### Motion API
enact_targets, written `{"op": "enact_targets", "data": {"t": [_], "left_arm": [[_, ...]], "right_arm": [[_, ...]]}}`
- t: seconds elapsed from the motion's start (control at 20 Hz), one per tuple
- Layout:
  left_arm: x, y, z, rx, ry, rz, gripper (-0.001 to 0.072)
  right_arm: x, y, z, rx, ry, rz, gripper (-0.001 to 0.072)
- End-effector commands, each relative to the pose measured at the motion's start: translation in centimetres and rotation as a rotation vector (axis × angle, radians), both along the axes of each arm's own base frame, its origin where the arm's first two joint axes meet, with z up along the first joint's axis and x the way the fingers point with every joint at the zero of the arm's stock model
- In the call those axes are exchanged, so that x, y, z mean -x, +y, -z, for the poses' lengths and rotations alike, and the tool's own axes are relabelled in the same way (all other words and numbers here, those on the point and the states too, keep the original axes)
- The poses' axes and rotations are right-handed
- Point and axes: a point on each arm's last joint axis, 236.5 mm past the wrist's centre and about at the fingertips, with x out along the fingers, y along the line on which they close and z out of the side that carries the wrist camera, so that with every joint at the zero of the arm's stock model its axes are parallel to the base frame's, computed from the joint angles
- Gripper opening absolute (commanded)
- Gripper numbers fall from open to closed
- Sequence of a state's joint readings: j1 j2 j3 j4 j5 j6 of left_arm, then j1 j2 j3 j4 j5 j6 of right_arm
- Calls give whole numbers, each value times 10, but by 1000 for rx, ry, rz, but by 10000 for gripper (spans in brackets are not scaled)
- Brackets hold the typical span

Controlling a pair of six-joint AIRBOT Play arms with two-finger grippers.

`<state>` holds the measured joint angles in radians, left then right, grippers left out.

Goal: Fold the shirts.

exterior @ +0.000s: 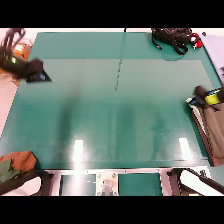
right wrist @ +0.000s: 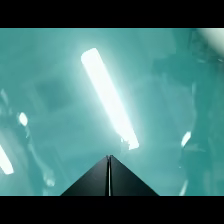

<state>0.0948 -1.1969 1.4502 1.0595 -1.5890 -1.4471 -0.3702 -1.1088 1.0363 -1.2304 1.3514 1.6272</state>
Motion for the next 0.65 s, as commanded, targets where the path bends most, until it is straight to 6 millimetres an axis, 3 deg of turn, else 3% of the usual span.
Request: {"op": "enact_targets", "data": {"t": [0.0,0.15,0.6], "left_arm": [[66,-1,49,-8,71,-41,30],[87,-1,69,-17,107,-48,32],[85,-1,68,-15,99,-52,32]], "right_arm": [[29,64,37,-16,-26,-135,14],[31,79,40,-15,-49,-171,15],[32,80,41,-14,-47,-178,15]]}}
